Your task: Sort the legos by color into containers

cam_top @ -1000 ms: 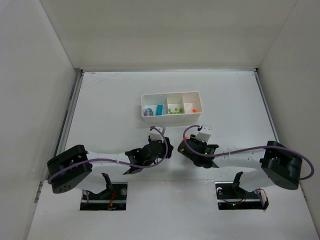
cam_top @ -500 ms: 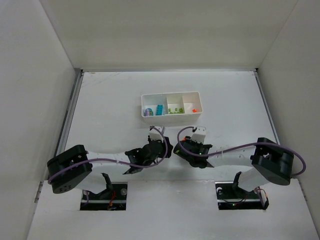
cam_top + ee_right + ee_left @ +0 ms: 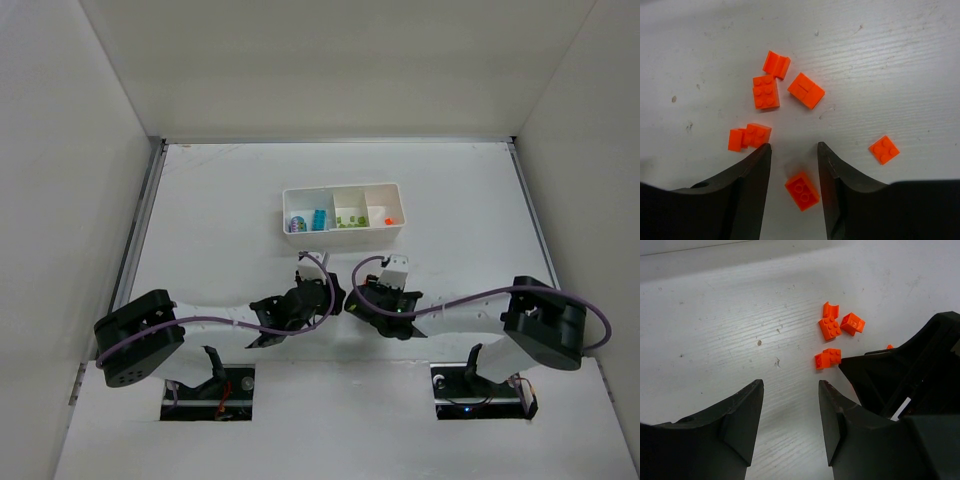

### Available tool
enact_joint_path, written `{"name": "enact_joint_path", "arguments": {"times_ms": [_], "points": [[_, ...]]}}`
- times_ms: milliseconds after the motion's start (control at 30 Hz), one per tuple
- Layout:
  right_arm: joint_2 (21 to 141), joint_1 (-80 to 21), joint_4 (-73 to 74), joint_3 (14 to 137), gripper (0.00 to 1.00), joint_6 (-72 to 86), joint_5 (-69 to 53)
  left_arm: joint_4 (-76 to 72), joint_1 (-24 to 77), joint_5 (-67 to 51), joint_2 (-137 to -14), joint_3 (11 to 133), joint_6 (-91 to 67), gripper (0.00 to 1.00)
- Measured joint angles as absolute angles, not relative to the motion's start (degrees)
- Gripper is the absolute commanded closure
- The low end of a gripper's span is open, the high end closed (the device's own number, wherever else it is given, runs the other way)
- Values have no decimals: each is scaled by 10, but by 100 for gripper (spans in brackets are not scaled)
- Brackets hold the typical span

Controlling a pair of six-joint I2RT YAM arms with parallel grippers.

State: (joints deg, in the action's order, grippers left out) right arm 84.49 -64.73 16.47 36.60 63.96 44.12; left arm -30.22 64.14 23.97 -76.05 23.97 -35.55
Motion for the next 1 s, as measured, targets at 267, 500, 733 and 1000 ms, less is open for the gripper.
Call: {"name": "enact_joint_path", "arguments": {"times_ms": [267,500,733,1000], "points": [[825,-693,191,357,52,667,432,-302,640,240,-760,239,-359,55],[832,-706,194,356,74,677,439,-302,641,240,-760,238,-361,55],[816,-709,225,358,80,685,450,-302,650,240,-760,239,-361,58],[656,-591,193,371,80,541,443,-306,676,240,-792,253,-358,64]]}}
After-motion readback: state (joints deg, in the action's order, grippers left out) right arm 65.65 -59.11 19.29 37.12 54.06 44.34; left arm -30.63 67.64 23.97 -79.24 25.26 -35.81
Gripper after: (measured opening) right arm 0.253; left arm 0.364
